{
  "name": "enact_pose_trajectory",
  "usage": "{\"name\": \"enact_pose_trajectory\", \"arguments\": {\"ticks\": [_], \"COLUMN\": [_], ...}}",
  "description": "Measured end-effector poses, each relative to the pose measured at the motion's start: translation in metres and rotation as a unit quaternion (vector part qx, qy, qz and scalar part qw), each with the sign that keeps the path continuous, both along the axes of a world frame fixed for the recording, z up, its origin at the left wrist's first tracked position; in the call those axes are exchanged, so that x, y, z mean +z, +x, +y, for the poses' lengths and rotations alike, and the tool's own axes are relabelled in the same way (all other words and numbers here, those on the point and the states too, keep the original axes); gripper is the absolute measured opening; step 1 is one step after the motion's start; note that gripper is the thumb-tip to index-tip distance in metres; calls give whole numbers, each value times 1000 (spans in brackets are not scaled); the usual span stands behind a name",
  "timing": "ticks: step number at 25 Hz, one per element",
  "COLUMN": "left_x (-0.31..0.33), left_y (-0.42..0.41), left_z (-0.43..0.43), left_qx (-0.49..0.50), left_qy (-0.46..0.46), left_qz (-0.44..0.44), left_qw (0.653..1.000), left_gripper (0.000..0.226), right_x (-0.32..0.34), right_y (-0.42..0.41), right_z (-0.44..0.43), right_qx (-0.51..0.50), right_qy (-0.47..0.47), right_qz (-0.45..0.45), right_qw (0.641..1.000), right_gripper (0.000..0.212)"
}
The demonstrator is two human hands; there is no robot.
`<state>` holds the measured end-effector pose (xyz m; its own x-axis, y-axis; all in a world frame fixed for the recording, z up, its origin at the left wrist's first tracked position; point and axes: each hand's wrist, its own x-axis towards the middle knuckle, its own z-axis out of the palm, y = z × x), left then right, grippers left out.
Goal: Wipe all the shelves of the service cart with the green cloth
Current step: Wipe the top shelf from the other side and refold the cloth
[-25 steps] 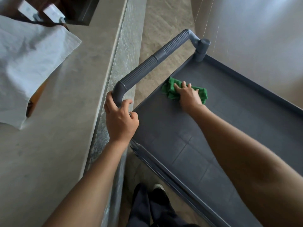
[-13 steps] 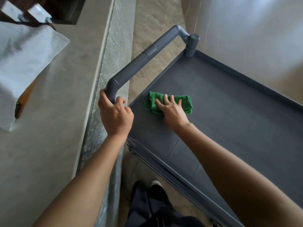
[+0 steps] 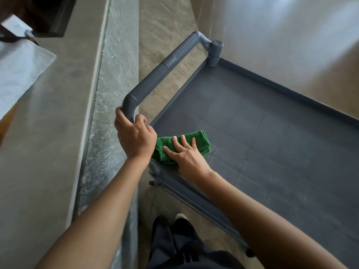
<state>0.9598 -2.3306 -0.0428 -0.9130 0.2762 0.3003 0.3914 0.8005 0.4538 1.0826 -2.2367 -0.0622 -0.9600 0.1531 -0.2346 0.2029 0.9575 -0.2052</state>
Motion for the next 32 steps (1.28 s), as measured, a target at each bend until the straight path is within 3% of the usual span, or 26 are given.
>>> {"name": "enact_pose_trajectory", "arguments": {"ticks": [23, 32], "left_x": [0, 0], "left_y": [70, 83], "left_z": [88, 94], "left_qx": [-47, -83], "left_qy": [31, 18], "left_qz": [-45, -40], "left_qw": [997, 996], "left_gripper": [21, 21], "right_x": [-2, -2], "right_y": [129, 143], "right_z": [73, 96], "right_qx": [-39, -19], "right_qy": [-58, -51], "right_qz": [49, 32], "right_qw": [996, 998], "right_gripper": [75, 61]}}
